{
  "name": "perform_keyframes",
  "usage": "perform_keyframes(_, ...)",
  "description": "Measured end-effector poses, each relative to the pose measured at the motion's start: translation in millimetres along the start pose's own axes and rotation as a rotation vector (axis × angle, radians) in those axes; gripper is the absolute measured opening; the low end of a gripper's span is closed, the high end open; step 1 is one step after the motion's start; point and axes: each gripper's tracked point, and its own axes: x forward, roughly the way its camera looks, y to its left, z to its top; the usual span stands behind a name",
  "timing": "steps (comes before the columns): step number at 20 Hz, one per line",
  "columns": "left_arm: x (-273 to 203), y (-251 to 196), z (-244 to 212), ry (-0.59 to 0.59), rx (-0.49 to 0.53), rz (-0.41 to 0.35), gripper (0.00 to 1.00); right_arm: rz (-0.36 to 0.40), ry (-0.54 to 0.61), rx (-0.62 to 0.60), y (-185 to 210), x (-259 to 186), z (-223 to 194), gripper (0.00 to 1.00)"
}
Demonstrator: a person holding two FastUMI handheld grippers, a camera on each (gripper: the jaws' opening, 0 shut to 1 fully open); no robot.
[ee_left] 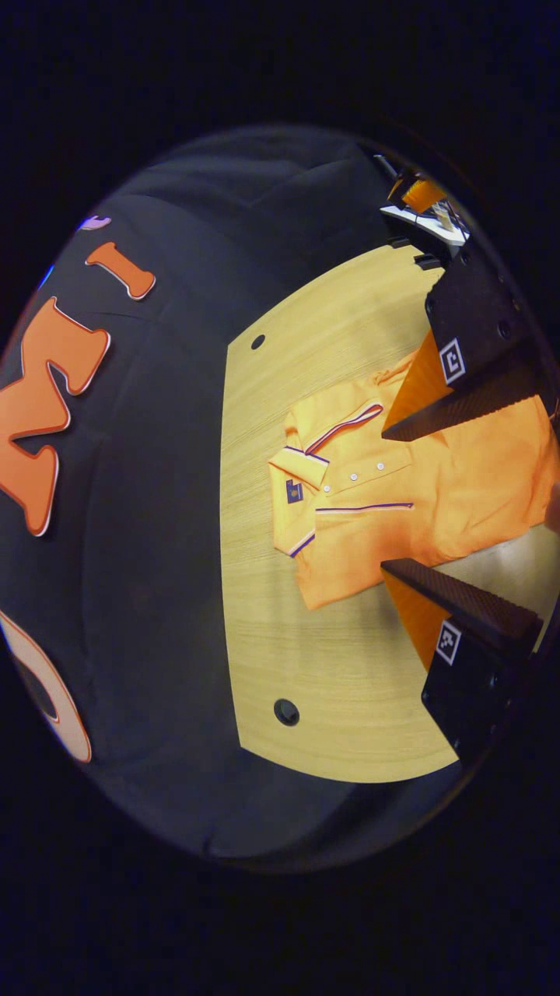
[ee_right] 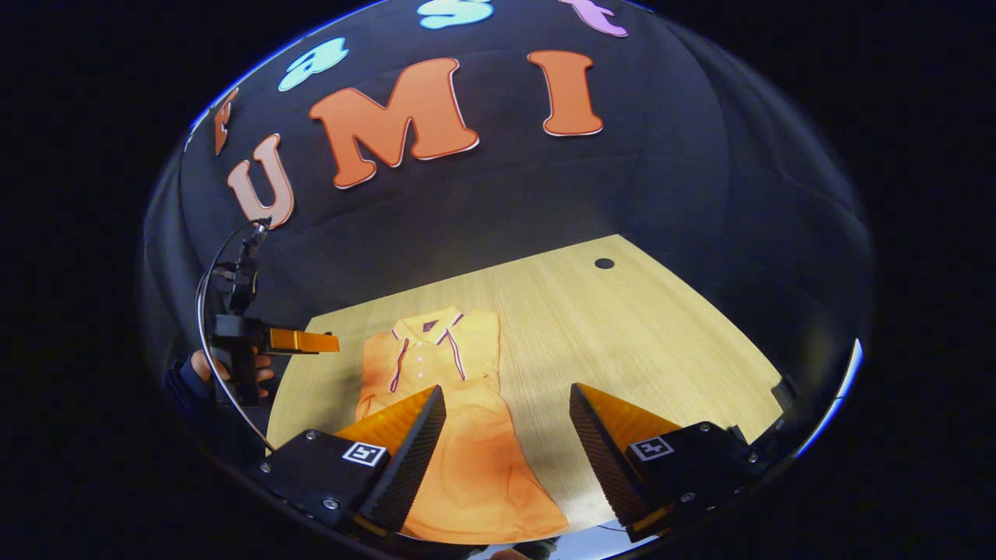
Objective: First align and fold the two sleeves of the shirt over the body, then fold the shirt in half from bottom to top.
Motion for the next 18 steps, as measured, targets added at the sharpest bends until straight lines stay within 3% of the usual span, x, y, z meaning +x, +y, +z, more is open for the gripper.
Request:
perform_keyframes(7, -93.5, -13.5, -34.6, -0.214, 0.018, 0.125, 0.94, 0.151, 0.035, -0.121, 13.2, -4.0, -22.1, 0.98)
perform_keyframes(14, -129.7, -18.1, -107.0, -0.186, -0.053, 0.213, 0.94, 0.243, 0.087, -0.206, 12.0, -24.2, -55.8, 0.98)
perform_keyframes(18, -133.4, -23.4, -147.3, -0.129, -0.058, 0.229, 0.94, 0.252, 0.135, -0.231, 5.1, -23.5, -80.8, 0.98)
